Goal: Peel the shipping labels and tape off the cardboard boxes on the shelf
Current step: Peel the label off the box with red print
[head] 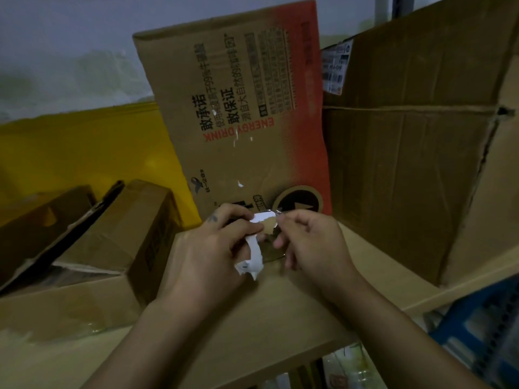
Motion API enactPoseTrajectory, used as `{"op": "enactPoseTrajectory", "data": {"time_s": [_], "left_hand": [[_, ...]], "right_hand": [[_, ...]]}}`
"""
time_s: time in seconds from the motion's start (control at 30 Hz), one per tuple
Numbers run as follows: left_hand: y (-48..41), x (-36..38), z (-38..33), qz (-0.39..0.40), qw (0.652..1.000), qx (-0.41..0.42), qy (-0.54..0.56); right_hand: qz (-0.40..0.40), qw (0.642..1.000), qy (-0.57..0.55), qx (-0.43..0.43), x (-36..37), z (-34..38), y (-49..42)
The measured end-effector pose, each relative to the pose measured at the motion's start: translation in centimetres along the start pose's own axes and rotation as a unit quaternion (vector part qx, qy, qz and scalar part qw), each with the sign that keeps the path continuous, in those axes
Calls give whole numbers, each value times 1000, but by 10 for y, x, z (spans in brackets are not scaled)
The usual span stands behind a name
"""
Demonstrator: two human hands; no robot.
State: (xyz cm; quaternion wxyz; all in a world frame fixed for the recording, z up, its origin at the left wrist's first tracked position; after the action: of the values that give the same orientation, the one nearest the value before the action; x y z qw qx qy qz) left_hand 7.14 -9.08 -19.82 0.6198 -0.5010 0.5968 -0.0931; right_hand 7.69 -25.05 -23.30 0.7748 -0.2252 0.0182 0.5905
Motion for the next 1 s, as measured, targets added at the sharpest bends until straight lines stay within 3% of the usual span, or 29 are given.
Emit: {"op": "enactPoseTrajectory", "data": {"time_s": [0.1,0.23,0.3,0.43,0.63,0.87,1.0], "left_hand": [[3,-3,-1,-3,999,-42,0],[7,-12,-4,152,982,-111,-10],[4,-22,-8,190,973,-127,-6],[-15,-39,-21,130,986,-100,-40],[-28,10,-33,71,980,-79,-166],[-25,17,-23,-19,989,-34,-142],[-23,16,-17,-25,992,-65,-105]], "right_hand": [[4,1000,-17,-2,0,-3,-1],[-7,1000,-20,-7,-1,-5,-1],[-26,999,-32,-5,-3,-4,-1],[-34,998,-53,3,-3,-4,-2],[11,995,-101,23,-5,-1,2],[7,993,-109,34,-3,-5,0],[11,994,-103,28,-2,-5,-1]]}}
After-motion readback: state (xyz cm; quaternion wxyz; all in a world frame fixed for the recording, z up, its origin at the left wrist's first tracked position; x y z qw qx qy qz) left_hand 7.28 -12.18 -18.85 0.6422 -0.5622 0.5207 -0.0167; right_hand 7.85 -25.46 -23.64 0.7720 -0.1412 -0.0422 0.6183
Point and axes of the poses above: each hand's wrist, its own y-axis away from the middle knuckle, its own x-axis out of the palm, z = x × y, the point moved 4 cm from there along -y, towards the middle knuckle, and after that the axes turned 15 degrees about y, right-handed, at the moved point
